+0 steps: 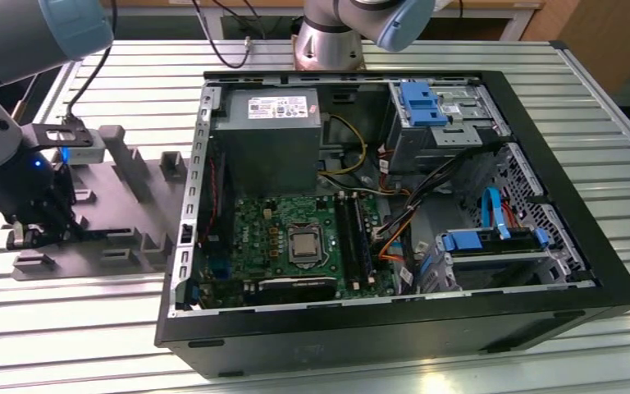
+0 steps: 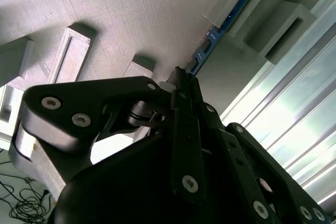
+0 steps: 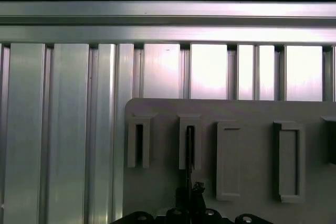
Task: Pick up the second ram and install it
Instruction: 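Pick up the second ram and move it above second insertion slot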
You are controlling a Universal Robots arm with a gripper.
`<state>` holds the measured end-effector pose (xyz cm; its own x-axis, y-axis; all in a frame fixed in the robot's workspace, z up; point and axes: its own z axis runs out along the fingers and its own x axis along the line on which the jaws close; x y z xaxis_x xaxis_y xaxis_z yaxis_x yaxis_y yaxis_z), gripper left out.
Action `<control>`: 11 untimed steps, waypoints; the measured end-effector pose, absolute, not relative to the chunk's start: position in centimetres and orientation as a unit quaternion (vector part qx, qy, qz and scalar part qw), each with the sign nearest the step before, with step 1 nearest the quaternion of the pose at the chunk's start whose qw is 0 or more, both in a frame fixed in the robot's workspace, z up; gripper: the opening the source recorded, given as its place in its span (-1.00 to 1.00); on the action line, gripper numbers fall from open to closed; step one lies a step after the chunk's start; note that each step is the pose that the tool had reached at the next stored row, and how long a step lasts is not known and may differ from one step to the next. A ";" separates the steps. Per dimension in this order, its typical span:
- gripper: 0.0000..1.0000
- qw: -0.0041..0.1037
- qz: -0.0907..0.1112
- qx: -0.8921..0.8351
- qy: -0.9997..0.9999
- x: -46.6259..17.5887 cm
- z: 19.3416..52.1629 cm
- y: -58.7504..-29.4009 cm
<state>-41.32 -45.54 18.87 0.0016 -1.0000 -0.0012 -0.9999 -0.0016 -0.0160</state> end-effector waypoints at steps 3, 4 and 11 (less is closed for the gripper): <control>-0.72 0.006 -0.005 -0.708 0.707 -41.3 19.0 -45.5; -0.72 0.006 -0.005 -0.708 0.707 -41.3 19.1 -45.5; -0.72 0.006 -0.005 -0.708 0.707 -41.3 19.8 -45.5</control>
<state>-41.32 -45.54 19.75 0.0015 -1.0000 -0.0008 -0.9999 -0.0015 -0.0159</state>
